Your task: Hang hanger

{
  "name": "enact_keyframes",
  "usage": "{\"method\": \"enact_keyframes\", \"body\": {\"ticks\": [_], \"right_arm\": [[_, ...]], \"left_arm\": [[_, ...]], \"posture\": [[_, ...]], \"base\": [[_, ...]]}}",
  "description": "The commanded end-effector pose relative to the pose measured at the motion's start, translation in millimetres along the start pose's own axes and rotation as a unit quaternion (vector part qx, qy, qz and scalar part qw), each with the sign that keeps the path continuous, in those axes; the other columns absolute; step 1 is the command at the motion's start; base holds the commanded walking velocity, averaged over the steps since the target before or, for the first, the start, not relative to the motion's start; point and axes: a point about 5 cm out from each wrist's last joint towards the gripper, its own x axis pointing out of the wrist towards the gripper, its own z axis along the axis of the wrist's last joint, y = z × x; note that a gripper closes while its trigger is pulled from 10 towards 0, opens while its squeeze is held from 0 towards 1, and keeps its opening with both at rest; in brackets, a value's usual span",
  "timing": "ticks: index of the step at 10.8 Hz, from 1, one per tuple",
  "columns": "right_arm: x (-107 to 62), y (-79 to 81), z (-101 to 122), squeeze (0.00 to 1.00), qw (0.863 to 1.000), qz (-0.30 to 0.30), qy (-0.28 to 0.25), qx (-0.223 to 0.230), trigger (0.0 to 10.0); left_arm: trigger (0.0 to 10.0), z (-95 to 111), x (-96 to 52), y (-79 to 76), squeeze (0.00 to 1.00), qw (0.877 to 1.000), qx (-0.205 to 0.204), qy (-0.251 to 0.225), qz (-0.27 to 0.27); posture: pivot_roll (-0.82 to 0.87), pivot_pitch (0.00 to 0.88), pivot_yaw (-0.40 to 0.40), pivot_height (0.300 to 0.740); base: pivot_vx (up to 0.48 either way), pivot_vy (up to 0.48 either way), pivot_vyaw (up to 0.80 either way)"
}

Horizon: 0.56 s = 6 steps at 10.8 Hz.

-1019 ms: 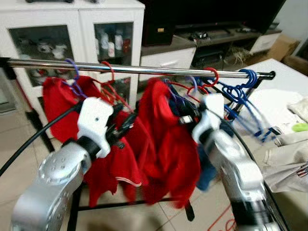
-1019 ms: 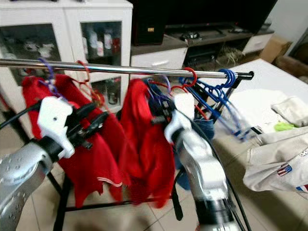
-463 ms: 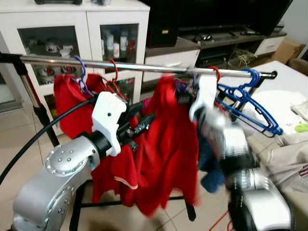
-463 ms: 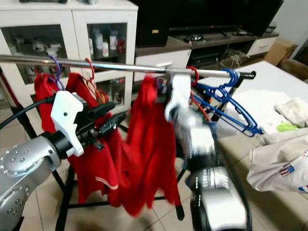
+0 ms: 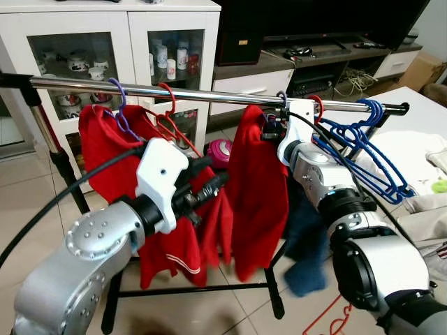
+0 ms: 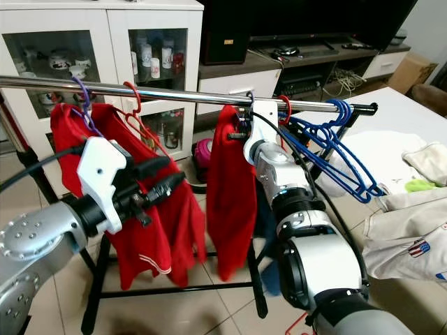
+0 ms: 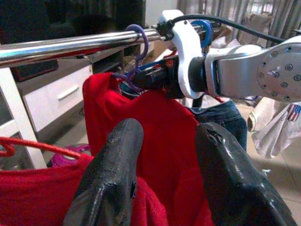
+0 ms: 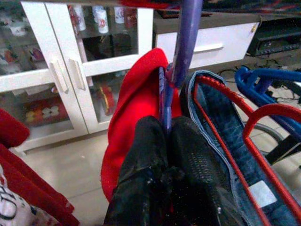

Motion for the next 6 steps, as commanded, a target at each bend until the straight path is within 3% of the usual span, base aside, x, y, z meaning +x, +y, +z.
{"method": "enact_keyframes", "body": {"ticks": [1,3,5,6], "right_arm": [[-0.7,-9.0,-10,0.0,1.0,-0.011,0.029,-0.003,10.0],[-3.8,-24.6,-28,0.0,0.998,-0.043,0.055,0.002,10.0],[-4.5,-28.8,-27,0.0,0.998,-0.042,0.048,0.014,10.0],[-3.8,-26.9,-23,0.05,0.999,-0.028,0.036,0.026,10.0]], "left_arm": [[10.0,0,-1.0,-4.5,0.0,1.0,0.002,0.006,-0.008],[10.0,-1,-0.4,-5.4,0.0,1.0,0.003,0.011,-0.01],[10.0,-1,1.1,-4.4,0.0,1.0,0.005,0.011,-0.011],[10.0,-1,2.1,-3.2,0.0,1.0,0.006,0.011,-0.009]], "posture": [[0.24,0.025,-0.157,0.74],[0.24,0.019,-0.155,0.74],[0.24,0.014,-0.149,0.74],[0.24,0.012,-0.147,0.74]], "base": [[0.0,0.0,0.0],[0.0,0.0,0.0],[0.0,0.0,0.0],[0.0,0.0,0.0]]}}
